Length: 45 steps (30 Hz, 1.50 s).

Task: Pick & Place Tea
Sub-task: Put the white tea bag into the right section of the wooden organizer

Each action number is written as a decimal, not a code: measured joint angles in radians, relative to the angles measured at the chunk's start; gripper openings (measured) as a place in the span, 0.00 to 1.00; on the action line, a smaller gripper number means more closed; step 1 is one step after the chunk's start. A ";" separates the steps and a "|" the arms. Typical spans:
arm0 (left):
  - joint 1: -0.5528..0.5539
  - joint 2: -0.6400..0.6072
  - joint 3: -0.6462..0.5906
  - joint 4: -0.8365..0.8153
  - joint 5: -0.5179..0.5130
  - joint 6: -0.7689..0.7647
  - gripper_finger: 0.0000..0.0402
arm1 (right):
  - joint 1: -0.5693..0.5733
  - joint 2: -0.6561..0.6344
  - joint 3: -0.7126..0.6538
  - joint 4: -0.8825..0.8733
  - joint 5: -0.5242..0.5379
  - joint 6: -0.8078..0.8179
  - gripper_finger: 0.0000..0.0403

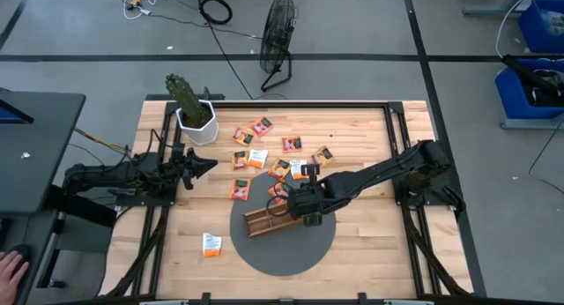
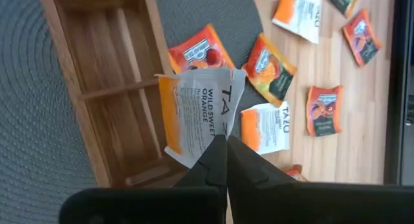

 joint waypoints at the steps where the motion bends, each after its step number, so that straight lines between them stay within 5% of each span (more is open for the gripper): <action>1: 0.000 0.000 0.000 0.000 0.000 -0.001 0.06 | 0.000 0.006 0.000 0.000 -0.005 0.000 0.00; 45: 0.000 0.000 0.000 0.000 0.000 -0.034 0.06 | -0.017 0.121 -0.029 0.064 -0.050 -0.026 0.05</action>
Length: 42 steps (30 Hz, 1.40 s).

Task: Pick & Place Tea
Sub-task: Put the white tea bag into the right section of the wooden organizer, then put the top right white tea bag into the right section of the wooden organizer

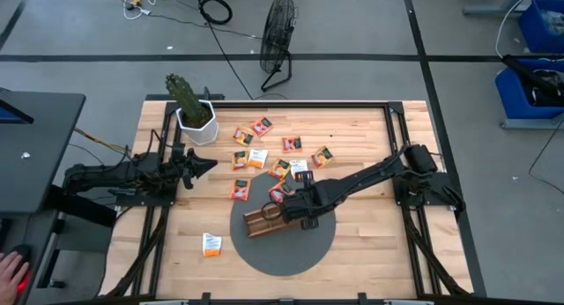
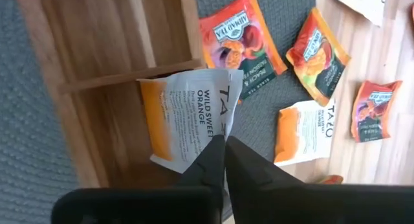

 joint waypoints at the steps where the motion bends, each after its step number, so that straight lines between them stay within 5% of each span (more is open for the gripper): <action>1: 0.000 0.000 0.000 0.001 0.000 0.000 0.06 | 0.003 -0.001 0.000 0.001 0.000 -0.001 0.07; 16: 0.000 0.000 0.000 0.000 0.000 0.007 0.06 | -0.025 -0.123 0.000 0.009 0.073 0.017 0.34; 29: 0.000 0.000 0.000 0.000 0.000 0.007 0.06 | -0.397 -0.206 0.000 0.120 -0.585 0.037 0.42; 42: 0.000 0.000 0.000 0.000 0.000 -0.013 0.06 | -0.617 -0.133 0.000 0.036 -0.708 -0.303 0.41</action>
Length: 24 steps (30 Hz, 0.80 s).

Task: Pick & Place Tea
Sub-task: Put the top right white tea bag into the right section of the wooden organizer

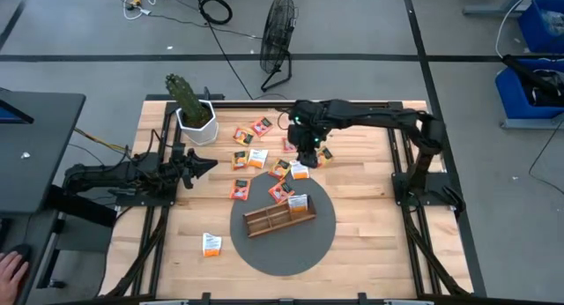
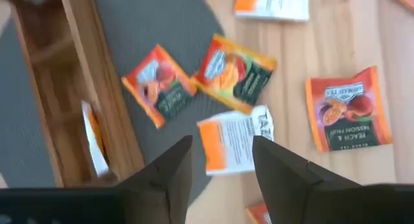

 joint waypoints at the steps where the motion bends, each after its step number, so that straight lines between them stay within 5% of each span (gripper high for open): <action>1: 0.000 0.000 0.000 -0.002 0.000 0.000 0.06 | -0.004 0.012 0.000 0.012 -0.001 -0.018 0.41; 24: 0.000 0.007 0.000 -0.022 0.000 -0.007 0.06 | -0.041 0.243 -0.001 0.021 0.108 -0.259 0.41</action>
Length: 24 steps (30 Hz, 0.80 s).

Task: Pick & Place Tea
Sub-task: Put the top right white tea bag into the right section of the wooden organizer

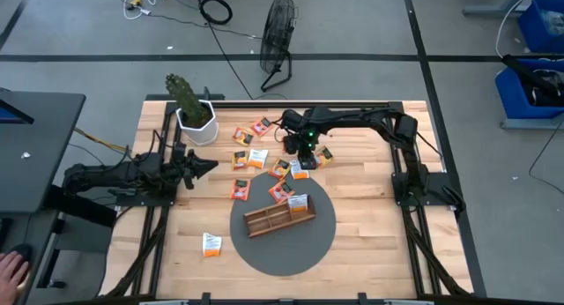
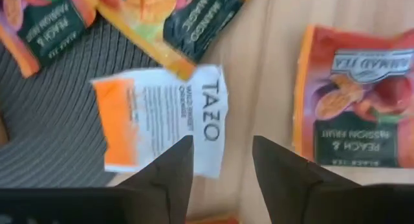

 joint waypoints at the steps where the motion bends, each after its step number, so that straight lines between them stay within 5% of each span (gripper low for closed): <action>1: 0.000 0.000 0.000 0.001 0.000 0.000 0.06 | 0.000 0.004 0.000 -0.002 -0.001 -0.007 0.41; 16: 0.000 0.000 0.000 -0.006 -0.011 -0.004 0.06 | 0.038 0.032 -0.033 0.024 0.007 -0.014 0.40; 24: 0.000 0.000 0.000 -0.007 -0.012 -0.006 0.06 | 0.045 0.031 -0.061 0.046 0.059 -0.010 0.18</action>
